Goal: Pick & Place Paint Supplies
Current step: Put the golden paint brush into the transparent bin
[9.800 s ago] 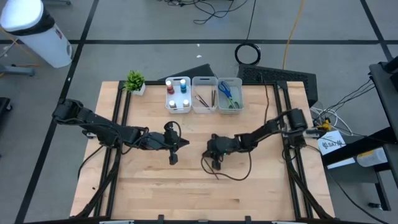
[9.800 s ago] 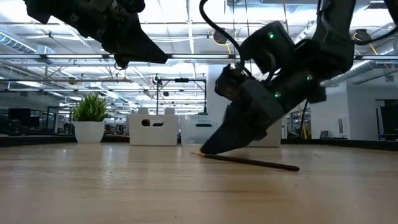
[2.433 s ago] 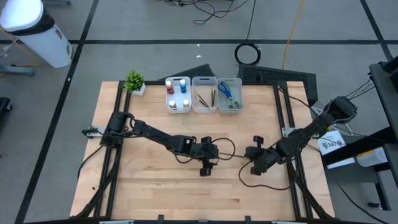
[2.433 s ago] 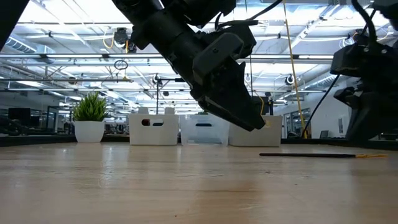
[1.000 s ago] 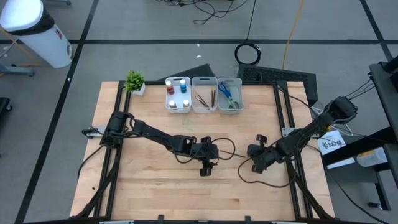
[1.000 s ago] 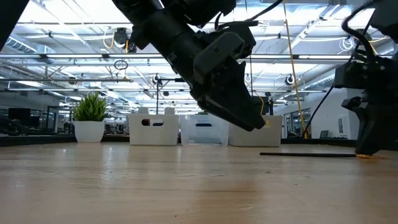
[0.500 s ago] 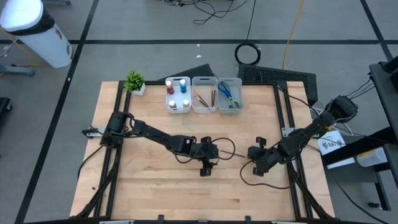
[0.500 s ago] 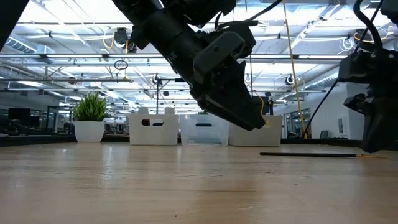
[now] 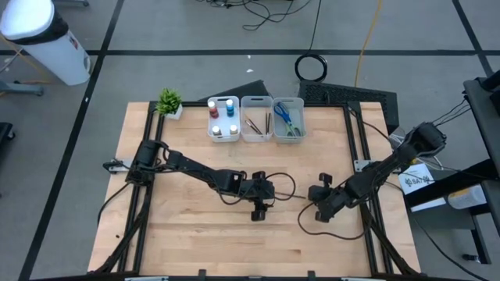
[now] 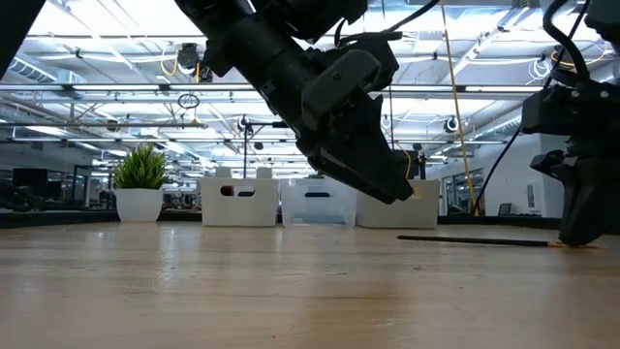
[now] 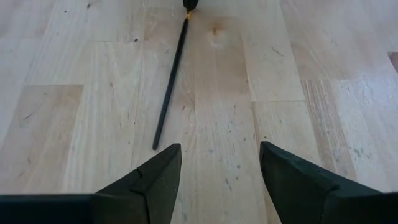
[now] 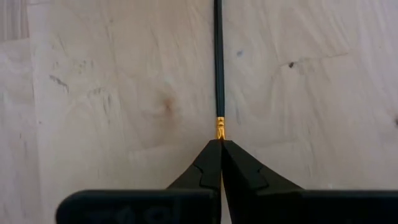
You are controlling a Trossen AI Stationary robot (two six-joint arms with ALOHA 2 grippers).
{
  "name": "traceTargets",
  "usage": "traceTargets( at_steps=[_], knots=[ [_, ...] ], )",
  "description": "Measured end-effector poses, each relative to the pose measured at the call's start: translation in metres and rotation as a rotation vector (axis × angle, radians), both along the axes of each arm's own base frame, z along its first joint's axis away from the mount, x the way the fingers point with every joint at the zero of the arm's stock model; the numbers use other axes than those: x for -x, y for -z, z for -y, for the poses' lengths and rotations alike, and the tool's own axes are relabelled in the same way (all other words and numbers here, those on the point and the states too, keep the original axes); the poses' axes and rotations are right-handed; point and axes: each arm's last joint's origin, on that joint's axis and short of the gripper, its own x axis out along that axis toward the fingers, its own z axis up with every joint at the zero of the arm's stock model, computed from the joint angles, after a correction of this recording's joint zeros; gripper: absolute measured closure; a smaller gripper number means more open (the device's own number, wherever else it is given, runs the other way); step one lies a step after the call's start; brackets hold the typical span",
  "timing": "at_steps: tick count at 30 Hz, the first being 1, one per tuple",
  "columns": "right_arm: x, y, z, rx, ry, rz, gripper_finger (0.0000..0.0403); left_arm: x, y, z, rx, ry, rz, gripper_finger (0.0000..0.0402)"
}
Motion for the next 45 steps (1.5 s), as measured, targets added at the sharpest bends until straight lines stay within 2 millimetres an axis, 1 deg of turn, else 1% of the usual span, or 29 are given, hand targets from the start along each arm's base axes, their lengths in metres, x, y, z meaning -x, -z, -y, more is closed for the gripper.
traceTargets(
  at_steps=[6, 8, 12, 16, 20, 25, 27, 30, 31, 33, 35, 37, 39, 45],
  knots=[
    [0.000, 0.006, 0.000, 0.005, -0.005, -0.037, 0.0402, -0.001, 0.000, -0.007, -0.057, 0.037, 0.006, 0.0172],
    [0.000, 0.006, -0.001, 0.001, -0.006, -0.037, 0.0402, -0.003, 0.003, -0.010, -0.081, 0.049, 0.005, 0.0172],
    [0.000, 0.006, -0.001, -0.002, -0.006, -0.032, 0.0402, -0.006, 0.019, -0.016, -0.097, 0.058, -0.021, 0.0172],
    [-0.001, 0.006, -0.002, -0.009, -0.008, -0.022, 0.0402, -0.010, 0.038, -0.016, -0.109, 0.072, -0.030, 0.0172],
    [-0.002, 0.006, -0.002, -0.016, -0.012, -0.012, 0.0402, -0.013, 0.046, -0.017, -0.130, 0.072, -0.014, 0.0172],
    [-0.002, 0.006, -0.002, -0.017, -0.015, -0.014, 0.0402, -0.013, 0.046, -0.019, -0.126, 0.072, -0.016, 0.0175],
    [-0.002, 0.006, -0.002, -0.017, -0.015, -0.013, 0.0403, -0.013, 0.047, -0.020, -0.126, 0.070, -0.024, 0.0189],
    [-0.002, 0.006, -0.002, -0.017, -0.015, -0.013, 0.0403, -0.011, 0.051, -0.021, -0.130, 0.066, -0.056, 0.0229],
    [-0.002, 0.006, -0.002, -0.017, -0.015, -0.014, 0.0403, -0.011, 0.056, -0.022, -0.131, 0.063, -0.074, 0.0247],
    [-0.002, 0.006, -0.002, -0.016, -0.015, -0.014, 0.0403, -0.010, 0.060, -0.024, -0.132, 0.058, -0.096, 0.0287],
    [-0.002, 0.006, -0.002, -0.015, -0.015, -0.015, 0.0403, -0.010, 0.071, -0.026, -0.139, 0.050, -0.129, 0.0333],
    [-0.002, 0.006, -0.002, -0.015, -0.015, -0.017, 0.0403, -0.010, 0.073, -0.029, -0.128, 0.039, -0.140, 0.0378],
    [-0.002, 0.006, -0.002, -0.015, -0.016, -0.018, 0.0403, -0.010, 0.082, -0.030, -0.105, 0.035, -0.152, 0.0389],
    [-0.002, 0.005, -0.002, -0.019, -0.014, -0.003, 0.0403, -0.010, 0.082, -0.028, -0.100, 0.047, -0.152, 0.0398]
  ],
)
